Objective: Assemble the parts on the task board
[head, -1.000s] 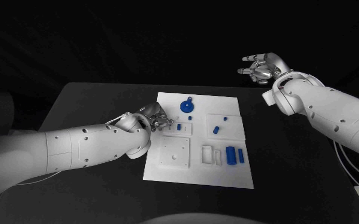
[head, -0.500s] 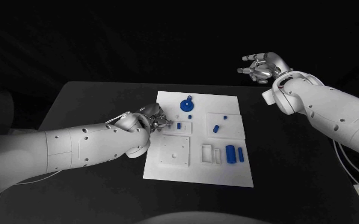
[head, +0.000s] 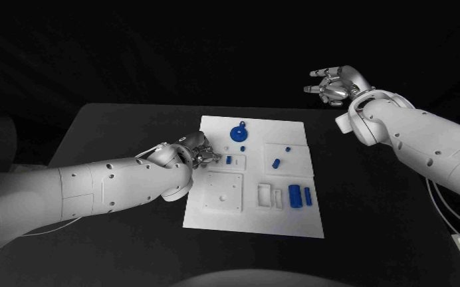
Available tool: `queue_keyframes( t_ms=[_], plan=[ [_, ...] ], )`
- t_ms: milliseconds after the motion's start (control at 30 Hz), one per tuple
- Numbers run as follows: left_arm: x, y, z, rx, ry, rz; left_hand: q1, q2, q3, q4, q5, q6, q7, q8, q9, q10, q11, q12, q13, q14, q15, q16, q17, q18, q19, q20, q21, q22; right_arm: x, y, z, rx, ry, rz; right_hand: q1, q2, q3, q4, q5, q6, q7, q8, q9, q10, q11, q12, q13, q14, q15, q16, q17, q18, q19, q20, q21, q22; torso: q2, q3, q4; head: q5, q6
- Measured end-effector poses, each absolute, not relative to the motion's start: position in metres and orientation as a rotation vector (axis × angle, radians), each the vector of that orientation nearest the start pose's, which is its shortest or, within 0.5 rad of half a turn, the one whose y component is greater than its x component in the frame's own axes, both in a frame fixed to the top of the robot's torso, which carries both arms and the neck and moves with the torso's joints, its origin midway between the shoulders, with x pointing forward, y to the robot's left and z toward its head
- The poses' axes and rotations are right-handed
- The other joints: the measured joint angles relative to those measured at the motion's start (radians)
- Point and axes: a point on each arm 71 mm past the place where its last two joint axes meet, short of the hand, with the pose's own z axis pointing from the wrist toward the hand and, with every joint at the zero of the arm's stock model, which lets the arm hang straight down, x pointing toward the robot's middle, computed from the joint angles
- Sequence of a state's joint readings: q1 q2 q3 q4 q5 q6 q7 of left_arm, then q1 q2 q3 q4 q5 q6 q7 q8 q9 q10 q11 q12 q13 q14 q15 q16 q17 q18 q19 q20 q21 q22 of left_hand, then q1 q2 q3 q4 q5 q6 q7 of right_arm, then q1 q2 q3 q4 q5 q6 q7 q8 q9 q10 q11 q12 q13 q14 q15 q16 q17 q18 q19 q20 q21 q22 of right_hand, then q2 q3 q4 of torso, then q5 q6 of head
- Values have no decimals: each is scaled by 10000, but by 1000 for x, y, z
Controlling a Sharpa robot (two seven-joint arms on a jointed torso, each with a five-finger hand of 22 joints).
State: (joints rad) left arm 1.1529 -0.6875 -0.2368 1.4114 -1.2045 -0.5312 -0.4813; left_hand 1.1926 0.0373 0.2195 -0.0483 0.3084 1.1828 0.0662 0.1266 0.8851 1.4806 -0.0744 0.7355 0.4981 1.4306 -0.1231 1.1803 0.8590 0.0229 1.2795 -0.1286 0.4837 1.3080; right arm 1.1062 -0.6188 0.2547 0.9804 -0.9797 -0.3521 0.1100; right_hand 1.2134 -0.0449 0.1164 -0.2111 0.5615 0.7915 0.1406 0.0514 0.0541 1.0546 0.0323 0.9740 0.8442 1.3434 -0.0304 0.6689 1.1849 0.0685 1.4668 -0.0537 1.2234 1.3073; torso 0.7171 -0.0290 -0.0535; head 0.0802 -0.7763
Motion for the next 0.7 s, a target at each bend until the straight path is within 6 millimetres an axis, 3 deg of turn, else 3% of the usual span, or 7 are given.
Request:
queue_keyframes(
  t_ms=[700],
  plan=[
    [469, 189, -285, -3337, 18867, -3800, 10, 10, -37, -16, -37, 2, 1, -28, -23, 1, 1, 0, 78, -3, 1, 0, 59, 0, 0, 0, 0, -3, 582, -269, -177, 5375, 14488, 8063, 0, 0, 56, 2, 0, -1, 0, 0, -2, 2, 2, 0, 0, 0, 0, 0, 0, -1, 0, 0, 0, 0, 2, -3, 1, -46, -64]
  ],
)
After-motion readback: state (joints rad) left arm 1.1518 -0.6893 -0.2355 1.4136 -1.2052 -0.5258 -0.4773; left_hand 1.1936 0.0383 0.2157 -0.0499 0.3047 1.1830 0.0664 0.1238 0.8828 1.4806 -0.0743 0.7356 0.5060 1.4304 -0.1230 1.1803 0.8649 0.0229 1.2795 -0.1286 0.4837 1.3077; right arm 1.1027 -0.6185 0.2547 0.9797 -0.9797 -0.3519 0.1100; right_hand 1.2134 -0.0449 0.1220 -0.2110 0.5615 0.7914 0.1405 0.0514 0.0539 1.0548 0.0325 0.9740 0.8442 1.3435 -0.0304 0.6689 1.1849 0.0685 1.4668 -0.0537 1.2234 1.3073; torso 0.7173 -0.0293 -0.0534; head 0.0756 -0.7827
